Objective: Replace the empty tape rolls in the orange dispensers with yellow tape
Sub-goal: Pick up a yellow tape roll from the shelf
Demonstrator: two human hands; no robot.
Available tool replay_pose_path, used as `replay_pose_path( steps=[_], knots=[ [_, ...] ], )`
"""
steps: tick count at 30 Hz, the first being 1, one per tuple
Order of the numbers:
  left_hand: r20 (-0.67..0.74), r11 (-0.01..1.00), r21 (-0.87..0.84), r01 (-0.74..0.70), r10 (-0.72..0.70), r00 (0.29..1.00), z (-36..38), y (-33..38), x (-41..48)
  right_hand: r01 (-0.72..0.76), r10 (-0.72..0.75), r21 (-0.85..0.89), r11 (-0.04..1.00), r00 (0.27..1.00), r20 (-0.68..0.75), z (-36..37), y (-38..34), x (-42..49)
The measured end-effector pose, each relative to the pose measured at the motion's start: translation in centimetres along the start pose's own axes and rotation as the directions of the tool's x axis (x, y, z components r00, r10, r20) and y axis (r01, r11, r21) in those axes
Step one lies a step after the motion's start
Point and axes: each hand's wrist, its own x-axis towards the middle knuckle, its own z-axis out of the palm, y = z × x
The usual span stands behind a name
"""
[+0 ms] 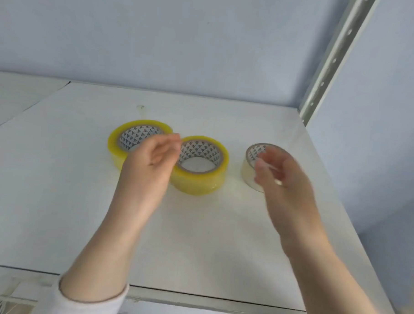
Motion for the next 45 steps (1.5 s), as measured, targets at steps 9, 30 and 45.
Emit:
replay_pose_path(
  steps=[9, 30, 45],
  knots=[
    [-0.12, 0.992, 0.044, 0.117, -0.111, 0.987, -0.9, -2.8, 0.7, -0.195, 0.243, -0.208, 0.958, 0.94, 0.24, 4.8, 1.9, 1.1],
    [-0.08, 0.979, -0.111, 0.17, -0.179, 0.981, -0.8, -3.2, -3.5, -0.261, 0.244, 0.294, 0.92, 0.965, 0.092, 5.2, 0.5, -3.2],
    [-0.296, 0.949, -0.241, 0.201, -0.269, 0.916, -2.1, -1.1, -17.7, -0.243, 0.083, 0.358, 0.902, 0.909, 0.409, -0.1, 1.1, -12.9]
  ],
)
